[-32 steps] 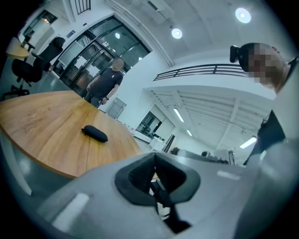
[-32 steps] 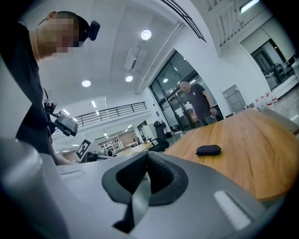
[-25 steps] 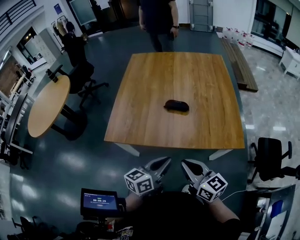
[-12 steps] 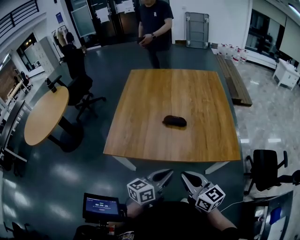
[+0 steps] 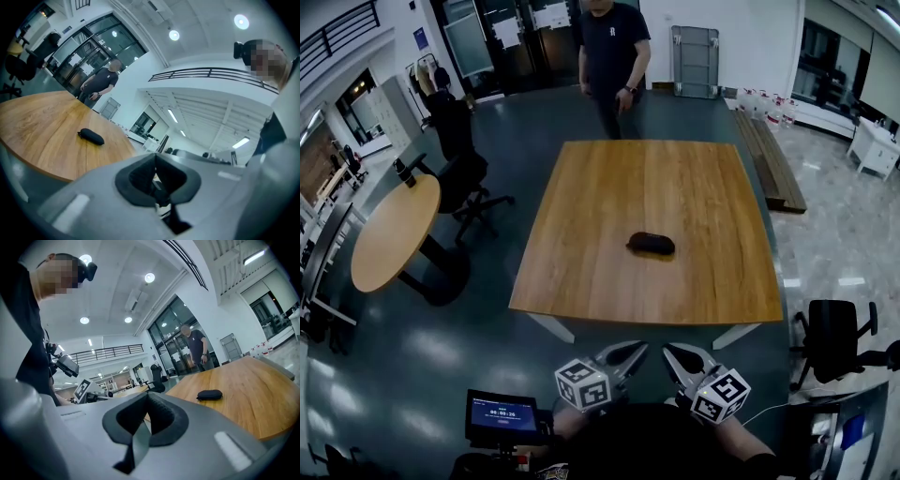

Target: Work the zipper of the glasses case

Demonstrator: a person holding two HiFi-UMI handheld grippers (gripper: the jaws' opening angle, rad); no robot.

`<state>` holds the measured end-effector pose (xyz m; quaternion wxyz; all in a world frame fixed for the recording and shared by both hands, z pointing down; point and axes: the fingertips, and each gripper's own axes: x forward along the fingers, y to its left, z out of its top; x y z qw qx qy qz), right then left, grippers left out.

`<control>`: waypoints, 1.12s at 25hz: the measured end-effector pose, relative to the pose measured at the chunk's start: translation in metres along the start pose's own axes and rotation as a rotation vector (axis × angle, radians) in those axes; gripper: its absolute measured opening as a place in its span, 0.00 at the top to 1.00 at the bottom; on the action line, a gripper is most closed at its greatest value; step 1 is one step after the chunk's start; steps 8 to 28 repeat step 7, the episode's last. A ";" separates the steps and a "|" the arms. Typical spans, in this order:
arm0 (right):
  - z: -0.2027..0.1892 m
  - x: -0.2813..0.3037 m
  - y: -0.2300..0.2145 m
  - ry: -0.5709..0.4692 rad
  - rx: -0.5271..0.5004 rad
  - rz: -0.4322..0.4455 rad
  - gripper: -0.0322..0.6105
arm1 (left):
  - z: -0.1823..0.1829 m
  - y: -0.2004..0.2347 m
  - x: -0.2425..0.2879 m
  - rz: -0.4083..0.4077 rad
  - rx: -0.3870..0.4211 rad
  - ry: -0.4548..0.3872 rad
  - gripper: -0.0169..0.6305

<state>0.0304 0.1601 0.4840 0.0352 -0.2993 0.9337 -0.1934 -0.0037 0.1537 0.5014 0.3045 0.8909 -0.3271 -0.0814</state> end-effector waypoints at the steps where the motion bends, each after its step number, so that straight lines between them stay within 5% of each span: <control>1: -0.001 0.000 0.000 0.001 0.001 0.000 0.95 | -0.001 0.000 0.000 0.000 0.000 0.002 0.97; 28: -0.004 0.003 0.006 0.012 0.003 0.007 0.95 | -0.003 -0.001 -0.005 0.002 0.003 0.015 0.97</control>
